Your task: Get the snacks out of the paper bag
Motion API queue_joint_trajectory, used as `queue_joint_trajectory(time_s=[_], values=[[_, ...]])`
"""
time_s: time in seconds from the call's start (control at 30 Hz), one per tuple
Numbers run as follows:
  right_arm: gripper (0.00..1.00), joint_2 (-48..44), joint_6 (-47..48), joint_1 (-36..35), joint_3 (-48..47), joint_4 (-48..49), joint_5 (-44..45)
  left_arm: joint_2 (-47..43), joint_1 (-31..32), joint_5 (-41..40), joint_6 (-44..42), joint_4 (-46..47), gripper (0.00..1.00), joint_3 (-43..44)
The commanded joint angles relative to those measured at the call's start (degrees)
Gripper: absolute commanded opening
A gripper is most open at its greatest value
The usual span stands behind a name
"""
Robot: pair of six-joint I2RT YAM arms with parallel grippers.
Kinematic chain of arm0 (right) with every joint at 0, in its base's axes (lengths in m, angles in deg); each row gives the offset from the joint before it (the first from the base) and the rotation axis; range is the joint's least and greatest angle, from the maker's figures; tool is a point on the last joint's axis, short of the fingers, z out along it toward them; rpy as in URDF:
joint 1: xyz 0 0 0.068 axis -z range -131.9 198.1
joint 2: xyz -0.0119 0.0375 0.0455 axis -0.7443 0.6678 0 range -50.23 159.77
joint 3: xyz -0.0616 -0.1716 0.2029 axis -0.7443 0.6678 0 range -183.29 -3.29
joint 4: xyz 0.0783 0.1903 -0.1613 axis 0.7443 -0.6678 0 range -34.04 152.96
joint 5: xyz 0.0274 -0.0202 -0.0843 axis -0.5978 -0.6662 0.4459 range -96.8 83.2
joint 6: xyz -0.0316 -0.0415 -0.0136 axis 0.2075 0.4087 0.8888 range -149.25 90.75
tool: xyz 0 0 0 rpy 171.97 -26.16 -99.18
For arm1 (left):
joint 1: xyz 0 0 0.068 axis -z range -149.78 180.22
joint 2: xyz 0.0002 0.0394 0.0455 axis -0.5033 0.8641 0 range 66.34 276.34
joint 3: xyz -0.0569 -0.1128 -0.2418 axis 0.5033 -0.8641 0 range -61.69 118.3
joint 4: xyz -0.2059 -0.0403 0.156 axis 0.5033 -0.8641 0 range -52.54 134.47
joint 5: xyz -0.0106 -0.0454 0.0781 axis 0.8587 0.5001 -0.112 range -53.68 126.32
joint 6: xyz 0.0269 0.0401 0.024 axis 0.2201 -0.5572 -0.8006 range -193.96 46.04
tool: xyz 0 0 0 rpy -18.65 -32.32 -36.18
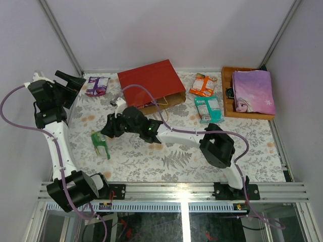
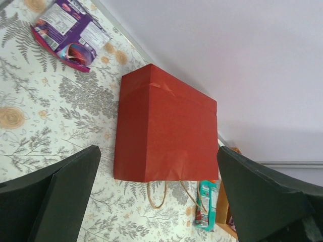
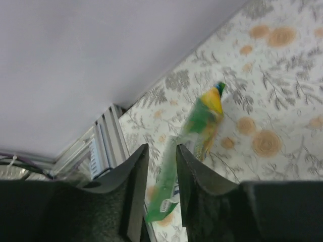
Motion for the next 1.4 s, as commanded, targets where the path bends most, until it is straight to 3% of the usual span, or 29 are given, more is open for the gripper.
queue_joint_trajectory(time_s=[0.0,0.13,0.27,0.5,0.7,0.83,1.1,1.37], values=[[0.42,1.67,-8.55,7.73,1.50,-1.40,-15.48,-0.41,-0.29,-3.33,-5.51,-5.14,1.00,1.44],[0.70,-7.75,-2.08,8.45,15.90,-1.17,-8.60,-1.51,-0.23,-3.63,-5.06,-6.46,1.00,-2.98],[0.81,-17.70,2.97,8.48,24.77,-3.13,-2.53,-6.24,2.89,-6.95,-2.66,-6.08,1.00,-11.95],[0.89,-33.00,5.23,8.47,39.97,-3.47,3.87,-18.91,11.90,-17.53,4.93,-13.07,1.00,-29.97],[0.91,-40.70,4.17,8.49,49.03,-3.62,6.90,-27.88,15.45,-26.54,14.77,-21.10,1.00,-37.68],[0.91,-43.34,3.80,8.45,52.23,-3.49,8.05,-24.22,16.91,-30.76,18.19,-21.91,1.00,-37.86],[0.91,-46.36,4.03,8.49,55.48,-3.86,10.05,-8.54,19.33,-30.06,18.07,-15.55,1.00,-38.33],[0.92,-45.11,4.34,8.56,56.19,-3.25,10.90,0.25,20.26,-37.53,20.47,-11.54,1.00,-38.62]])
